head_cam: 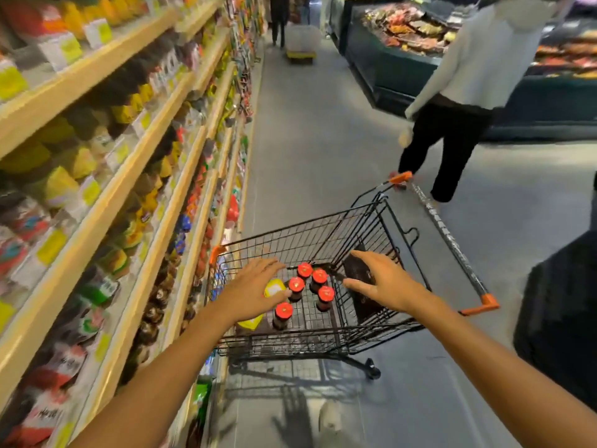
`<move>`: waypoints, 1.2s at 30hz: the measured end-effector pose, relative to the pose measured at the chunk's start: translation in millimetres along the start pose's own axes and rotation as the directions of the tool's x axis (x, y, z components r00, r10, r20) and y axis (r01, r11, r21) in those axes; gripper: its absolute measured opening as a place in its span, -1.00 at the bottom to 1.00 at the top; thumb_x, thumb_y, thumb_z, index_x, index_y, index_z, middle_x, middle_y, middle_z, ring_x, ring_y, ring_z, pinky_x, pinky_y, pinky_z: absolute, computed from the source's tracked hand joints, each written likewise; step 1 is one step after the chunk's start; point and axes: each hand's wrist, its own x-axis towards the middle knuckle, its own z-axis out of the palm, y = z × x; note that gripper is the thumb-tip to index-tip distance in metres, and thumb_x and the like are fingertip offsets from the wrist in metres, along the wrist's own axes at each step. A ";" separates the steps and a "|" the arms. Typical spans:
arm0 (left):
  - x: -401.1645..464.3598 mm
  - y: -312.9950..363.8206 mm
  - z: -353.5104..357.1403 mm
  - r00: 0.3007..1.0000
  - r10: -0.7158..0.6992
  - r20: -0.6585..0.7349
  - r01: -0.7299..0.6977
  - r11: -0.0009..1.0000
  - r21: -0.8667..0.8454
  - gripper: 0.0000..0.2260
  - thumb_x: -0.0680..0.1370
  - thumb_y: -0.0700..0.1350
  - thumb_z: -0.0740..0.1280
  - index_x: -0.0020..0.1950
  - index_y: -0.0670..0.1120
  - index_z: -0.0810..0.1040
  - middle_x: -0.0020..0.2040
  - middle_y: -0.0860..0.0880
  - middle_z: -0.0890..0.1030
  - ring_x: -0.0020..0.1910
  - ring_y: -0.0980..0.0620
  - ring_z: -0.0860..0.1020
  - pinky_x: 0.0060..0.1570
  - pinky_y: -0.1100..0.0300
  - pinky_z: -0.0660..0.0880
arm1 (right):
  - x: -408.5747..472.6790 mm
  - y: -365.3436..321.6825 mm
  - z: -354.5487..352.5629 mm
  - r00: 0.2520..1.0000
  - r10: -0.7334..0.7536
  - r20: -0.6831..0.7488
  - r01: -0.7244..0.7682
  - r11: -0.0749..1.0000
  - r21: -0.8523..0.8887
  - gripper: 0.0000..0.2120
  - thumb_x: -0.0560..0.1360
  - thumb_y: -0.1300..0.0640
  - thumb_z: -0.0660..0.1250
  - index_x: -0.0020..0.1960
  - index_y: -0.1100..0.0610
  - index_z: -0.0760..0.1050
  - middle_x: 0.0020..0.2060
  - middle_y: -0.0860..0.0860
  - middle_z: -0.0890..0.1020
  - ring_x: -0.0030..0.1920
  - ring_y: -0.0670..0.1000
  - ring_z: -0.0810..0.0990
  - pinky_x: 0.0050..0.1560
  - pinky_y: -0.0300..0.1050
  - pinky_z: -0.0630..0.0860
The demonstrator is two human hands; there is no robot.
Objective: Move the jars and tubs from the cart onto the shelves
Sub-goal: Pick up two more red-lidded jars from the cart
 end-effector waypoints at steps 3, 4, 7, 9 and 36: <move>40.4 -6.3 17.5 0.998 -0.014 0.057 0.016 0.999 -0.031 0.00 0.33 0.62 -0.16 0.57 0.01 0.24 0.54 0.01 0.27 0.53 -0.04 0.20 0.51 -0.04 0.19 | 32.0 33.5 12.8 0.999 0.028 0.038 -0.030 0.999 0.044 -0.18 0.51 -0.39 0.19 0.60 0.05 0.15 0.53 0.04 0.33 0.51 0.05 0.27 0.48 0.03 0.29; 54.5 -9.9 23.6 0.997 -0.029 0.077 0.032 0.999 -0.033 -0.01 0.34 0.61 -0.15 0.57 0.01 0.24 0.55 0.02 0.25 0.53 -0.03 0.19 0.51 -0.05 0.18 | 44.6 44.5 16.9 0.998 0.035 0.050 -0.038 0.997 0.063 -0.18 0.51 -0.38 0.19 0.60 0.05 0.14 0.54 0.05 0.32 0.52 0.06 0.26 0.49 0.04 0.29; 95.4 -17.9 40.4 0.989 -0.079 0.127 0.084 0.996 -0.040 -0.05 0.37 0.59 -0.06 0.58 0.02 0.22 0.57 0.03 0.23 0.55 -0.03 0.18 0.51 -0.08 0.19 | 84.2 76.6 30.1 0.994 0.043 0.099 -0.055 0.990 0.128 -0.17 0.50 -0.38 0.20 0.60 0.06 0.15 0.55 0.04 0.30 0.53 0.05 0.26 0.49 0.02 0.27; 121.0 -22.5 52.7 0.982 -0.103 0.157 0.109 0.994 -0.027 -0.17 0.44 0.50 0.04 0.58 0.03 0.21 0.57 0.03 0.23 0.54 -0.02 0.19 0.51 -0.03 0.19 | 110.3 97.2 41.4 0.989 0.047 0.143 -0.073 0.981 0.178 -0.15 0.48 -0.41 0.20 0.60 0.04 0.14 0.55 0.02 0.30 0.52 0.03 0.27 0.49 0.02 0.29; 258.6 -190.5 259.0 0.916 -0.097 0.389 0.193 0.957 -0.217 -0.31 0.50 0.26 0.17 0.57 -0.04 0.24 0.53 -0.08 0.34 0.52 -0.09 0.27 0.45 0.07 0.19 | 280.5 237.1 348.3 0.800 0.304 0.517 -0.534 0.755 0.381 0.03 0.37 0.13 0.61 0.61 0.16 0.03 0.58 0.12 0.17 0.57 0.11 0.17 0.51 -0.11 0.12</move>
